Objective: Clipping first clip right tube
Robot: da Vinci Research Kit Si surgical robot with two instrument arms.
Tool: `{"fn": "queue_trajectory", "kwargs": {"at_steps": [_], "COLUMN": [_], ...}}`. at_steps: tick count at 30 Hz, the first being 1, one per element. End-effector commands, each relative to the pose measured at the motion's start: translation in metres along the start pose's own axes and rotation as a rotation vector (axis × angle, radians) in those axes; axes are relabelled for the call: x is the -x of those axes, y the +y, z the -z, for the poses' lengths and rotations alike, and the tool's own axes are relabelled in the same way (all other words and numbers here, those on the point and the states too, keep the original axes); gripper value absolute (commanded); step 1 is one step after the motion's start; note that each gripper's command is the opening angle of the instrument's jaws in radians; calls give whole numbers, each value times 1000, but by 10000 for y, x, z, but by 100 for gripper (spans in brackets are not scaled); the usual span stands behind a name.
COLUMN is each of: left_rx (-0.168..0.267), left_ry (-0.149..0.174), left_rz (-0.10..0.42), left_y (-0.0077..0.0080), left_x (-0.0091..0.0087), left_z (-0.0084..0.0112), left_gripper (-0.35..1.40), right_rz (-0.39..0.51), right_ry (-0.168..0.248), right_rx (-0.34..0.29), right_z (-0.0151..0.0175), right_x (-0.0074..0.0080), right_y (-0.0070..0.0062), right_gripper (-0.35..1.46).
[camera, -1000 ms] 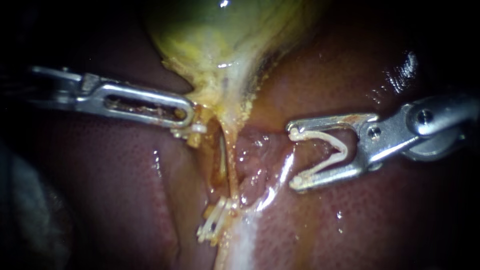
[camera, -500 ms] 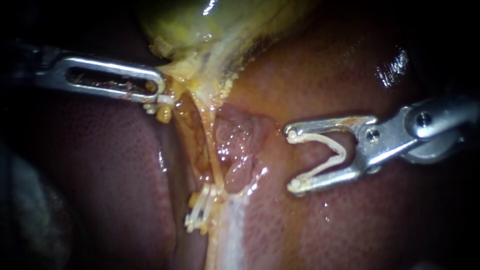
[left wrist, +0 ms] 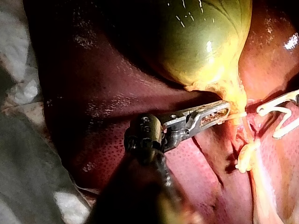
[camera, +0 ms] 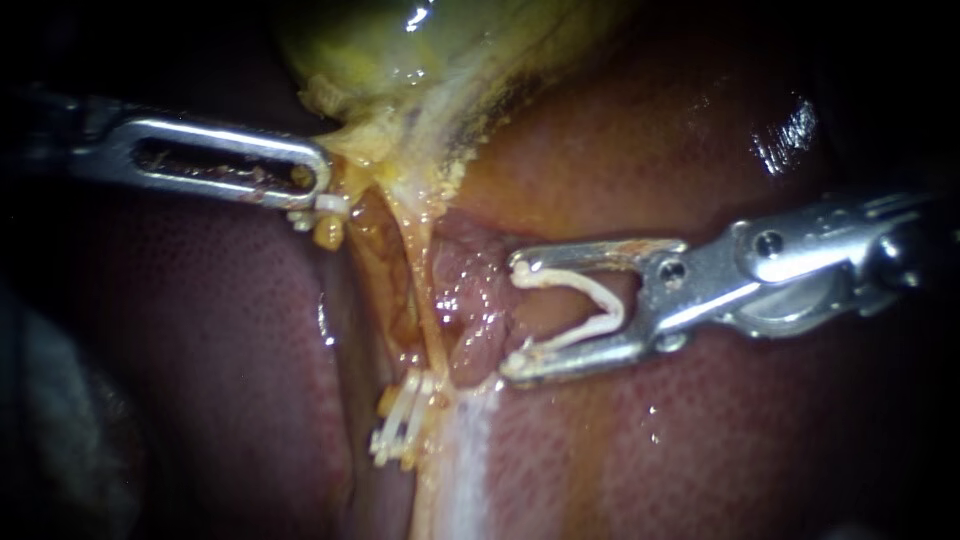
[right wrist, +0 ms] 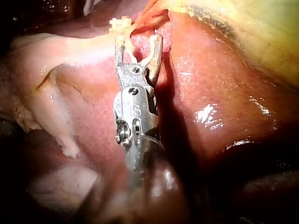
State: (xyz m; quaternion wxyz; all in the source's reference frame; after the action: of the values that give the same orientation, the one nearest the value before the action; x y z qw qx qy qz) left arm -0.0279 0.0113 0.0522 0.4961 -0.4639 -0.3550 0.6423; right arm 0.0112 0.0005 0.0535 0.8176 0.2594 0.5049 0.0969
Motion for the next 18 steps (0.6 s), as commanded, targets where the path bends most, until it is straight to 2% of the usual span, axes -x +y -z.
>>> {"fn": "queue_trajectory", "kwargs": {"at_steps": [1, 6, 18], "left_rx": [-1, -1, 0], "left_ry": [1, 1, 0], "left_rz": [0, -1, -2], "left_y": [0, -1, -6], "left_x": [0, 0, 0], "left_z": [0, 0, 1], "left_gripper": [-35, -35, -35], "right_rz": [-8, -41, -137], "right_ry": [0, 16, 106], "right_rx": [-5, -28, -40], "right_z": [-5, -31, -78], "right_x": [1, 4, 4], "right_y": [0, 2, 8], "right_gripper": [49, 49, 49]}}
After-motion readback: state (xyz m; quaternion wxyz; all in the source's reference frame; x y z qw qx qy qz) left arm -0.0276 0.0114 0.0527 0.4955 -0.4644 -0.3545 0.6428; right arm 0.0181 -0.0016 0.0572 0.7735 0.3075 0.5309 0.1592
